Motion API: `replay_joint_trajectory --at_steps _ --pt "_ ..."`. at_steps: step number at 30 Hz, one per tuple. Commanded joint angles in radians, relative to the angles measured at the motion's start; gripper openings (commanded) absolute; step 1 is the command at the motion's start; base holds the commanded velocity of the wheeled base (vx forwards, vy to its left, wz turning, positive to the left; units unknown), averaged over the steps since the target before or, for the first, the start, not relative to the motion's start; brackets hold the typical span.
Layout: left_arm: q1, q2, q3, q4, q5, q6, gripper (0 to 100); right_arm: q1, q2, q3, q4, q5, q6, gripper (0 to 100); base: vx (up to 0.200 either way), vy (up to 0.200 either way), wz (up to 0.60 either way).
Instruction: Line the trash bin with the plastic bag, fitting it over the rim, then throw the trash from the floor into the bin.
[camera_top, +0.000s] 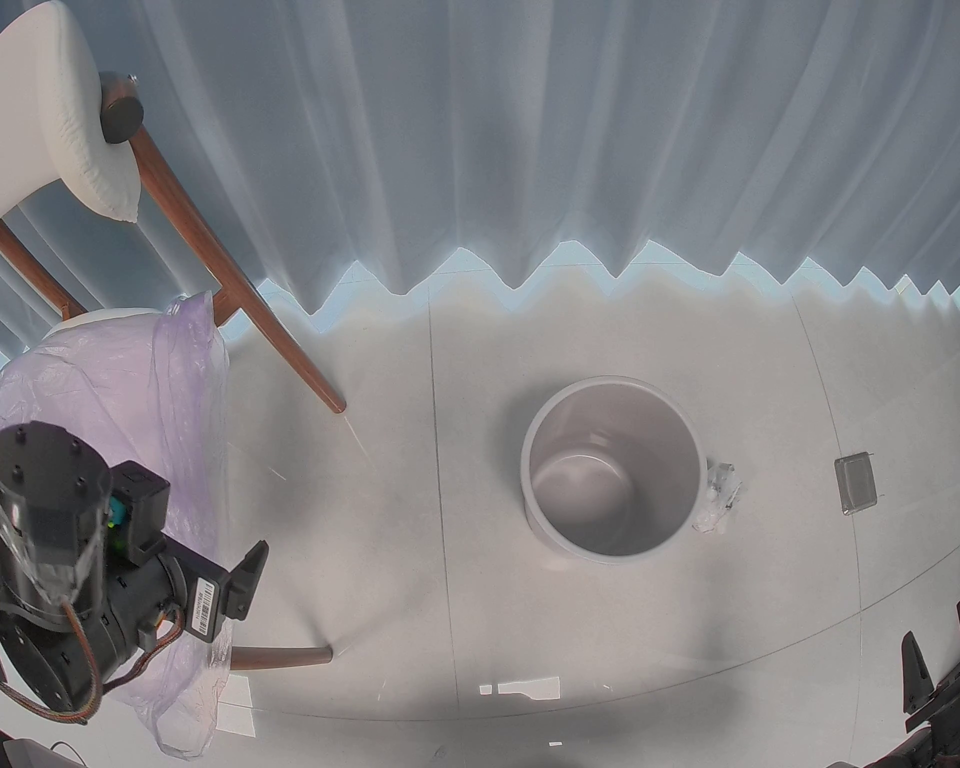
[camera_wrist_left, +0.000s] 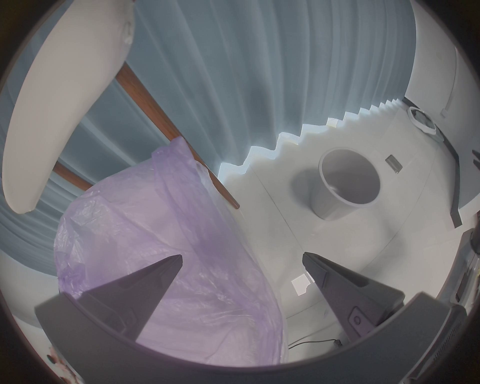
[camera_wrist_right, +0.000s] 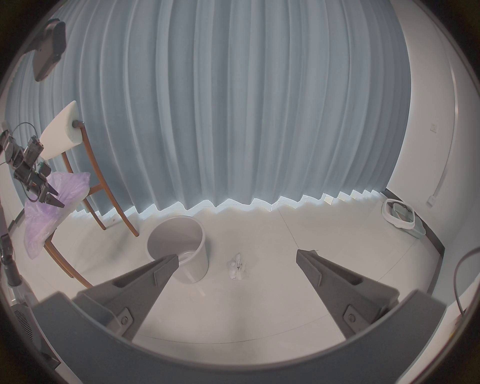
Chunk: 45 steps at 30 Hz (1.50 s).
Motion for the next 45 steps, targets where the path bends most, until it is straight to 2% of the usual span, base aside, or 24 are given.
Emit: replay_joint_trajectory --at_steps 1,8,18,30,31,40,45 --pt "-0.018 0.054 0.004 0.002 0.008 -0.003 100 0.000 -0.017 0.018 -0.002 0.000 0.001 100 0.000 0.000 0.00" --pt "-0.016 0.074 0.052 -0.007 0.031 0.006 100 0.000 -0.017 0.018 0.000 0.000 -0.001 100 0.000 0.000 0.00" --pt "-0.002 0.109 0.050 -0.009 0.061 0.027 100 0.000 -0.017 0.018 0.000 0.000 -0.001 100 0.000 0.000 0.00" --pt "0.078 0.125 0.070 -0.056 0.062 0.124 100 0.000 -0.017 0.018 0.000 0.000 -0.002 100 0.000 0.000 0.00" --pt "0.081 0.126 0.076 -0.067 0.062 0.130 0 0.000 -0.017 0.018 0.000 0.000 -0.002 100 0.000 0.000 0.00" --pt "0.094 0.129 0.083 -0.084 0.054 0.142 0 0.000 -0.017 0.018 0.000 0.000 -0.002 100 0.000 0.000 0.00" --pt "0.117 0.089 0.066 -0.099 -0.011 0.128 0 0.000 -0.017 0.018 0.000 0.000 -0.002 100 0.000 0.000 0.00"
